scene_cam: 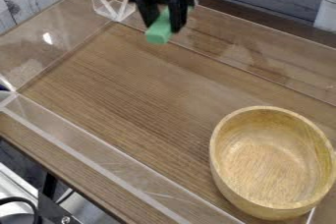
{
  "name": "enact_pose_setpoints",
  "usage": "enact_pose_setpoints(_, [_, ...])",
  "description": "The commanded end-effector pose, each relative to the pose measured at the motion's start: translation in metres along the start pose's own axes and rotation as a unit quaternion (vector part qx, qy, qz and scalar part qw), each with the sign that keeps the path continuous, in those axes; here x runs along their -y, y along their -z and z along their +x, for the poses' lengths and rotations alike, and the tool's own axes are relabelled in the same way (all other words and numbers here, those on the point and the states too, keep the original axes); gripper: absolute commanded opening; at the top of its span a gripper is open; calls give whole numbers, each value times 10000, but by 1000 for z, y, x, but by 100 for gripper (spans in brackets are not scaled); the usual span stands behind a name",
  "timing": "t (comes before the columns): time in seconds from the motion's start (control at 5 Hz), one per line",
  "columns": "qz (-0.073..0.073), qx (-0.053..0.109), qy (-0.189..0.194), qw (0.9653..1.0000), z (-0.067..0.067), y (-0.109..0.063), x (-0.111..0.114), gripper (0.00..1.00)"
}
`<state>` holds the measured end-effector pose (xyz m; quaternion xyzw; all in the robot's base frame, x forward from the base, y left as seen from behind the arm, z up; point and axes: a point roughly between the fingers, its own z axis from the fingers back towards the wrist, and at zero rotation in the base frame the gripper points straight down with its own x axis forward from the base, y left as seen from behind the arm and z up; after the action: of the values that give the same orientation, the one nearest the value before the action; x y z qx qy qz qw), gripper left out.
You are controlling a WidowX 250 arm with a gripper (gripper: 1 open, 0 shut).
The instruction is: Put the green block in the brown bowl
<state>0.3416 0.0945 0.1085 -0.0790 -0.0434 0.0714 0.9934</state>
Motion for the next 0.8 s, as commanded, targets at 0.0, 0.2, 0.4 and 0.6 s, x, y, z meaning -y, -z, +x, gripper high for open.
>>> enact_pose_setpoints(0.0, [73, 555, 4, 9984, 2, -52, -14, 0])
enact_pose_setpoints(0.2, [-33, 369, 360, 9987, -18, -50, 16, 0])
enact_pose_setpoints(0.4, [-132, 203, 781, 9966, -37, -46, 50, 0])
enact_pose_setpoints(0.6, [-167, 88, 1146, 9932, -54, -32, 92, 0])
